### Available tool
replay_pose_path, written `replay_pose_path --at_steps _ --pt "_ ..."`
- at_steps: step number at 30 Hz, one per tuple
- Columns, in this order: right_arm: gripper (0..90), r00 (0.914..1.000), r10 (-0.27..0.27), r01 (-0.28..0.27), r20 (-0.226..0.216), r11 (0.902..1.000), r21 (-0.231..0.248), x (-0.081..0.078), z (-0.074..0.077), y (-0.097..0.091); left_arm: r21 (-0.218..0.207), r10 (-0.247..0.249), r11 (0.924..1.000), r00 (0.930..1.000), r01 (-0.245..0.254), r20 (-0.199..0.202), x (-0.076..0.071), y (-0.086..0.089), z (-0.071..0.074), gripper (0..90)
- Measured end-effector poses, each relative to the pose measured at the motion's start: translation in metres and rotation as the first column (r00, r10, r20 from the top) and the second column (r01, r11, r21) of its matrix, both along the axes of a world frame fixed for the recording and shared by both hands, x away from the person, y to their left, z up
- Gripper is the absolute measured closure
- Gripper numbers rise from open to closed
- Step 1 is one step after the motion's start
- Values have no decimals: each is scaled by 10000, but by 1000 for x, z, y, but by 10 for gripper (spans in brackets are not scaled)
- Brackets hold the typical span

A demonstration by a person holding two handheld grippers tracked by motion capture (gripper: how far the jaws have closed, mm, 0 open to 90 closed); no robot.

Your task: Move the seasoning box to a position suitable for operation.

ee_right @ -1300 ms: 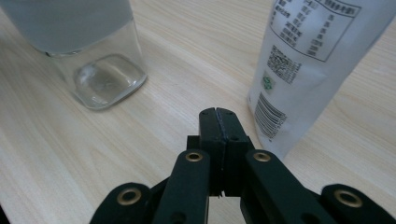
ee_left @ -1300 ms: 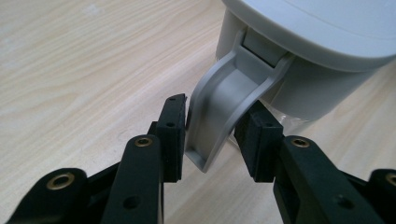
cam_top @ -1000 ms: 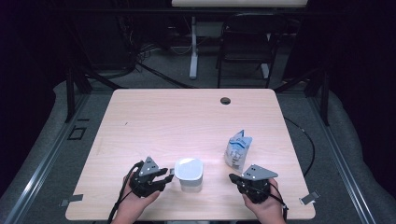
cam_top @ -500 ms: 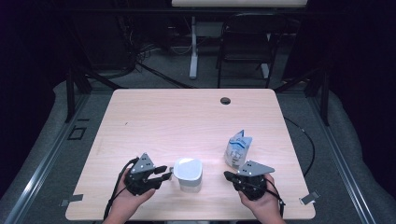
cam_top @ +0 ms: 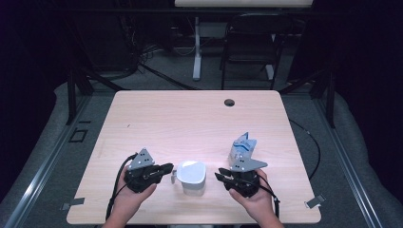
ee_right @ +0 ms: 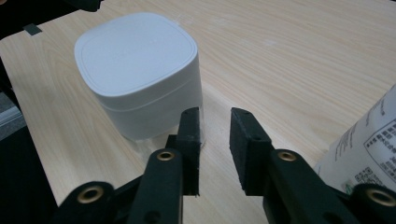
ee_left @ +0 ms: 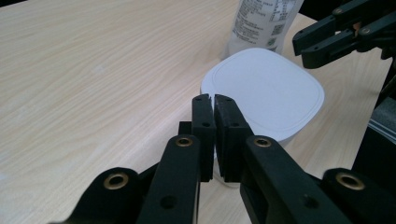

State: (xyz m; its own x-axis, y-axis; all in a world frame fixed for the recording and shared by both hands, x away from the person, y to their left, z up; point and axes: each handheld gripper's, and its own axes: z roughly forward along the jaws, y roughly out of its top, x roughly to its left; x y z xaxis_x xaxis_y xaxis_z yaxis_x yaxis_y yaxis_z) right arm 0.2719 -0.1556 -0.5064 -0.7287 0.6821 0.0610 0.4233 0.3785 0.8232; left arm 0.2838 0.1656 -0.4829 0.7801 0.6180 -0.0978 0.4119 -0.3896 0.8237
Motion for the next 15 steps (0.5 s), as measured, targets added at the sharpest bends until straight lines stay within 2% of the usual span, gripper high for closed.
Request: replay_pose_path --at_steps 5,10,15 --pt "726 9999 -142 141 34 9996 263 3 3 3 -67 -129 9999 9999 129 7 3 -6 2 898" --pt "820 9998 -138 133 130 9993 351 4 6 5 -145 -216 9997 9997 215 -77 5 -11 4 900" --pt "900 9994 -39 33 333 9999 165 5 11 8 71 -308 9995 9995 309 -100 7 -14 6 900"
